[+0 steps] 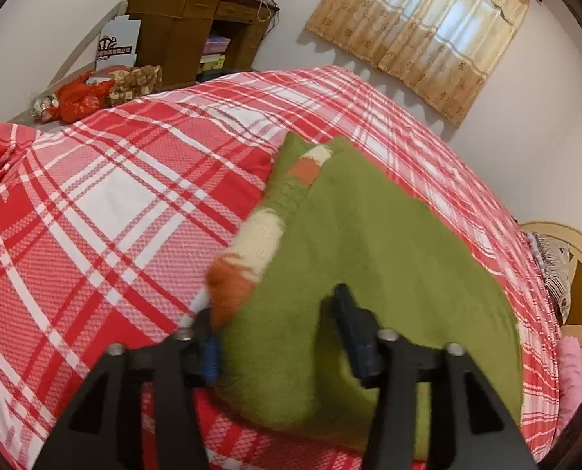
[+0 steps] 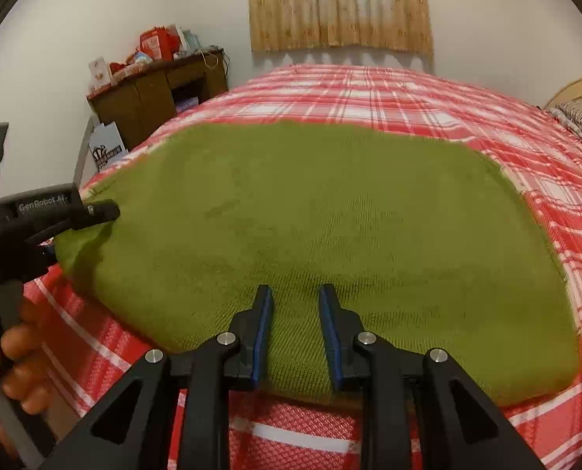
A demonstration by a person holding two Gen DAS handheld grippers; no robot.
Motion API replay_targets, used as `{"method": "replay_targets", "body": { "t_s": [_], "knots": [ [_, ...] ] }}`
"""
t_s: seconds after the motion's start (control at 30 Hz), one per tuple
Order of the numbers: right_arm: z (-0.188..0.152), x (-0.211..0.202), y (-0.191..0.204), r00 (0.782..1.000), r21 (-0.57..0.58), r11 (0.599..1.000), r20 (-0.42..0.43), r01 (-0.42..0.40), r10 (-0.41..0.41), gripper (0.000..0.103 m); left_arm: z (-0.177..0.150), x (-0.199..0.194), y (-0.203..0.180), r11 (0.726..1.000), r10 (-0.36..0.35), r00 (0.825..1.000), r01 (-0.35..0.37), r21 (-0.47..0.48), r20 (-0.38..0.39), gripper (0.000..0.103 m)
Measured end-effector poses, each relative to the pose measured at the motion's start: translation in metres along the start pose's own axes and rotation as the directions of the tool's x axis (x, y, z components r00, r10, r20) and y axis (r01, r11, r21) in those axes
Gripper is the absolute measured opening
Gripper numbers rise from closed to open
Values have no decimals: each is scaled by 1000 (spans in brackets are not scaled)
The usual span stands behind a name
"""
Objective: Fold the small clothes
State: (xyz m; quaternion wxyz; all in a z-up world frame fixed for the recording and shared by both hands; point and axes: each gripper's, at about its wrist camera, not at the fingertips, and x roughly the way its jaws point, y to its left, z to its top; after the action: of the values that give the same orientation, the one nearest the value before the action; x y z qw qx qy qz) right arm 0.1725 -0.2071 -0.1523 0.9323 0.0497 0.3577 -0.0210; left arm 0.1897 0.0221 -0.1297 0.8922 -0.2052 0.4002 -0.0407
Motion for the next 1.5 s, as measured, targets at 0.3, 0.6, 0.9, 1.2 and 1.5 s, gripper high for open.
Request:
{"method": "replay_targets", "body": {
  "t_s": [0.3, 0.6, 0.9, 1.2, 1.5],
  "knots": [
    [-3, 2, -11, 997, 75, 994, 8, -81, 81, 26, 6, -19, -33, 985, -11, 995, -8, 175, 103, 23],
    [20, -26, -56, 995, 165, 982, 48, -91, 84, 26, -27, -43, -122, 836, -135, 979, 29, 547, 154, 22],
    [48, -18, -107, 984, 268, 947, 44, -177, 172, 28, -62, -14, -142, 775, -120, 992, 64, 629, 47, 22],
    [113, 61, -95, 892, 359, 835, -10, -418, 451, 70, -59, -11, -130, 806, -178, 984, 139, 575, 11, 22],
    [141, 132, -38, 911, 175, 925, -185, -338, 368, 29, -64, -9, -135, 809, -194, 981, 159, 566, 2, 22]
  ]
}}
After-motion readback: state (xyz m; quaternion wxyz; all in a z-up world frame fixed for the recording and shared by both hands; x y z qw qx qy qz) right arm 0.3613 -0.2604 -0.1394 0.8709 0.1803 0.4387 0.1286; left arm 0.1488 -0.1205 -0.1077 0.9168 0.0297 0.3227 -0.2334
